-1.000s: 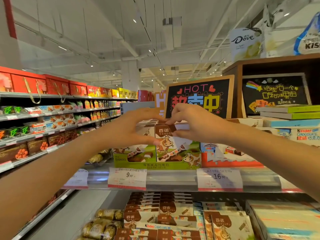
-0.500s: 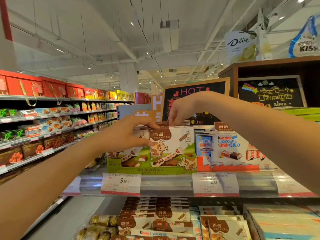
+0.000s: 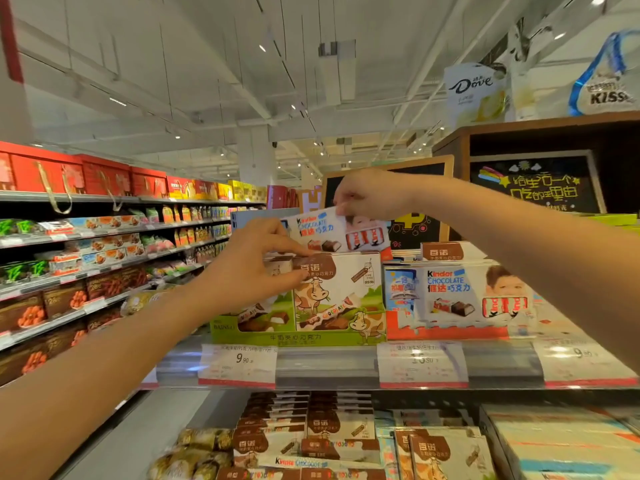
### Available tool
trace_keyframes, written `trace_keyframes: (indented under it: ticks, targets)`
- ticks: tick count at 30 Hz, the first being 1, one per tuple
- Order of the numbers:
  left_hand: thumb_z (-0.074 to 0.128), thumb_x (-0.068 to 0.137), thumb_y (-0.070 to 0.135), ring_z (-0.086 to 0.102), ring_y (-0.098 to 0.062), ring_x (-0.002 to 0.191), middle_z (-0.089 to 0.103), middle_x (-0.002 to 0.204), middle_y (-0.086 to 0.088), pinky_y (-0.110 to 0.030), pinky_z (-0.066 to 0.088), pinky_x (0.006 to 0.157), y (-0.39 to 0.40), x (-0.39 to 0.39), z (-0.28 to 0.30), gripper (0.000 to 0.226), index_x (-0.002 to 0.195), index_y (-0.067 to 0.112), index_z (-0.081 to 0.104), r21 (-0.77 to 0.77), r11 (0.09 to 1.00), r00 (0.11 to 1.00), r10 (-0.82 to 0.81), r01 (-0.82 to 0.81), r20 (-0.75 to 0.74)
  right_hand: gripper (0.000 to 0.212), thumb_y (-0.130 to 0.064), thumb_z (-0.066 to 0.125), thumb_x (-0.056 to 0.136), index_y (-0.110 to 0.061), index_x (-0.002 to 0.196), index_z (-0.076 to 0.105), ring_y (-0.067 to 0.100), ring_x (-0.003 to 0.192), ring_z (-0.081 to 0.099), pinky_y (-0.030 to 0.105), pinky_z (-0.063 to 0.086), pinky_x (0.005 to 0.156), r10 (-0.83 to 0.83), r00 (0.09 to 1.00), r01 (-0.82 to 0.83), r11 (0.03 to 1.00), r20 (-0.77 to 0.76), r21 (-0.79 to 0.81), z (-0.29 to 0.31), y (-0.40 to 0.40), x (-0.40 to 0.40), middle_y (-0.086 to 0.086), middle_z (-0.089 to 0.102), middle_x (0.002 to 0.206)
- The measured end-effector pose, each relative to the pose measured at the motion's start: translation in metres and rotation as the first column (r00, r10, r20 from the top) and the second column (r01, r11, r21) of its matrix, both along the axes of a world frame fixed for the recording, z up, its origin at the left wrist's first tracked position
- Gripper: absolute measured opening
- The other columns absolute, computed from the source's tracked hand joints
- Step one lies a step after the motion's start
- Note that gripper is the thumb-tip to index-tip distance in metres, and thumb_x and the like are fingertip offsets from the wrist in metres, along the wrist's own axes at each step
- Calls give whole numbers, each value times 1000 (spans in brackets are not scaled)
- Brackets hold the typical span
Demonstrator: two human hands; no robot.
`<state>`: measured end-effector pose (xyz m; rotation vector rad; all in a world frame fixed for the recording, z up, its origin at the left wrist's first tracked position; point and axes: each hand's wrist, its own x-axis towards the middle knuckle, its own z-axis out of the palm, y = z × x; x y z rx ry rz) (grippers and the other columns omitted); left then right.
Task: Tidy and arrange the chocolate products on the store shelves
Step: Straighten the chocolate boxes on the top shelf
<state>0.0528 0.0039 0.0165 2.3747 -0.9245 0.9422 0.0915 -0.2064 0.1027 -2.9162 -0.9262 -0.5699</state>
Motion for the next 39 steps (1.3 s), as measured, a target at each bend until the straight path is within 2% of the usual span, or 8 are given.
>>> trace_keyframes:
  ticks: [5,10,14,18,20,25,29,39]
  targets:
    - [75,70,40,45,0,86,47,95,13,-13,33,68,-26,3,7,37,97,27,53,-204,976,997,80,-79,-7,18,-26,46,96,-12,100,57,19,89,60,21,44,64,-16,992,-8,981,122,193,15,-33,-26,5,63,102]
    - [78,69,32,45,-16,118,41,131,-2,-31,45,93,-60,7,27,79,131,16,33,-611,787,993,20,-85,-112,18,-26,46,96,-13,102,56,19,91,58,24,45,67,-59,982,-2,946,179,323,22,-64,-49,2,59,99]
    - [69,78,21,69,-15,91,70,105,-3,-31,56,81,-72,12,37,34,111,17,60,-642,764,883,-343,64,-320,19,-25,48,96,-10,99,59,18,93,62,30,51,77,-31,983,-31,942,180,333,15,-78,-57,3,64,98]
    - [62,84,13,69,-19,93,70,105,-7,-33,58,79,-69,22,36,25,109,14,60,-738,658,855,-460,147,-239,23,-29,44,97,-13,103,59,-2,83,62,16,51,69,88,987,-148,829,135,539,5,-91,-52,-2,65,96]
    - [59,86,9,69,-17,92,69,103,-4,-26,58,69,-65,24,37,20,105,16,59,-811,560,850,-499,169,-167,30,-28,40,99,-10,117,55,10,95,61,21,48,76,94,994,-105,745,52,659,2,-104,-44,4,63,108]
    - [59,88,9,70,-6,73,69,90,3,-18,53,56,-54,31,34,15,94,22,58,-860,490,909,-409,144,-81,28,-23,61,88,-10,112,62,18,102,58,29,46,84,-261,950,265,964,-173,-3,-28,-118,-23,5,62,111]
    - [61,87,13,69,-1,68,67,89,6,-14,52,53,-37,36,33,14,90,26,58,-828,552,949,-304,103,-84,21,-26,60,89,-10,102,65,22,93,58,31,45,79,-280,948,270,959,-154,-83,-36,-112,-18,6,62,100]
    - [62,88,15,65,-23,98,67,107,-9,-43,52,87,-5,40,29,26,113,12,58,-834,552,970,-213,24,-113,29,-17,61,88,-10,116,60,20,92,61,33,56,69,41,974,-160,826,225,541,2,-68,-40,7,64,105]
